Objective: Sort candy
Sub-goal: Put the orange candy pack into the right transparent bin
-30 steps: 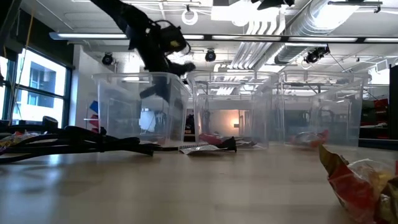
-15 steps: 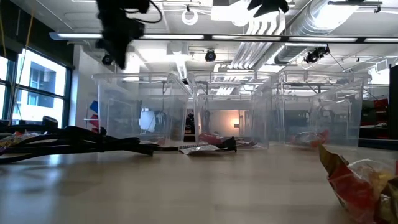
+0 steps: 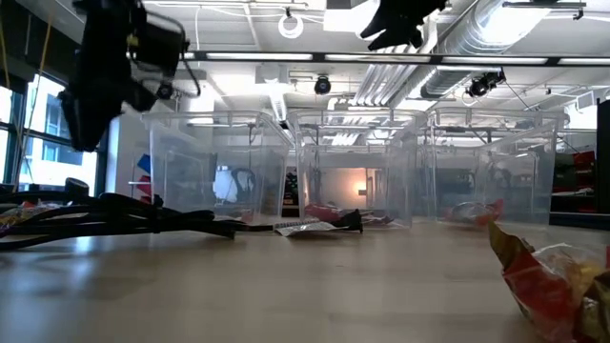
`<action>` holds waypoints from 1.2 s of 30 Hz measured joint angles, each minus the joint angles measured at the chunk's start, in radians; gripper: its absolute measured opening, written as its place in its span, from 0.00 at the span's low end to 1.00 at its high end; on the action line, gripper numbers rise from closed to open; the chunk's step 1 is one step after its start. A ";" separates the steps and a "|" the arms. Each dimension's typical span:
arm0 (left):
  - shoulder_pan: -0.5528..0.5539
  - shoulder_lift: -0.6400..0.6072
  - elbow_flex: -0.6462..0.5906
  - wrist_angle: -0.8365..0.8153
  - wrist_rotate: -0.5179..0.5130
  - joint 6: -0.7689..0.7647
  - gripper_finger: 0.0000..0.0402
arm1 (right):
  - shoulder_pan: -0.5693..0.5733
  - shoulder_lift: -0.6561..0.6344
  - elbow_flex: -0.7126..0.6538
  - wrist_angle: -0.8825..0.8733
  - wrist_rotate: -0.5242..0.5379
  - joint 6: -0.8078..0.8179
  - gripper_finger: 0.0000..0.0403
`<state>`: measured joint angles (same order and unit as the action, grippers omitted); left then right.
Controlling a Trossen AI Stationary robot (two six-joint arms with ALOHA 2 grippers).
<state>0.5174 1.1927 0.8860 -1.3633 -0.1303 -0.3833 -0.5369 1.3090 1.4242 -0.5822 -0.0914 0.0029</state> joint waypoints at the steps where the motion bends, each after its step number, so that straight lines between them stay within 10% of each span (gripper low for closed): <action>1: 0.000 0.010 -0.034 0.020 0.008 0.004 0.53 | 0.000 0.000 0.000 0.003 -0.001 -0.001 0.53; 9: 0.020 0.121 -0.198 0.150 0.017 0.028 0.62 | 0.000 0.000 0.000 0.011 -0.041 0.001 0.53; 36: 0.079 0.201 -0.146 0.181 -0.010 -0.087 0.62 | 0.023 0.000 0.000 0.001 -0.043 0.045 0.53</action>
<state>0.5964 1.3937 0.7397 -1.1822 -0.1400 -0.4705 -0.5144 1.3090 1.4242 -0.5812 -0.1345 0.0475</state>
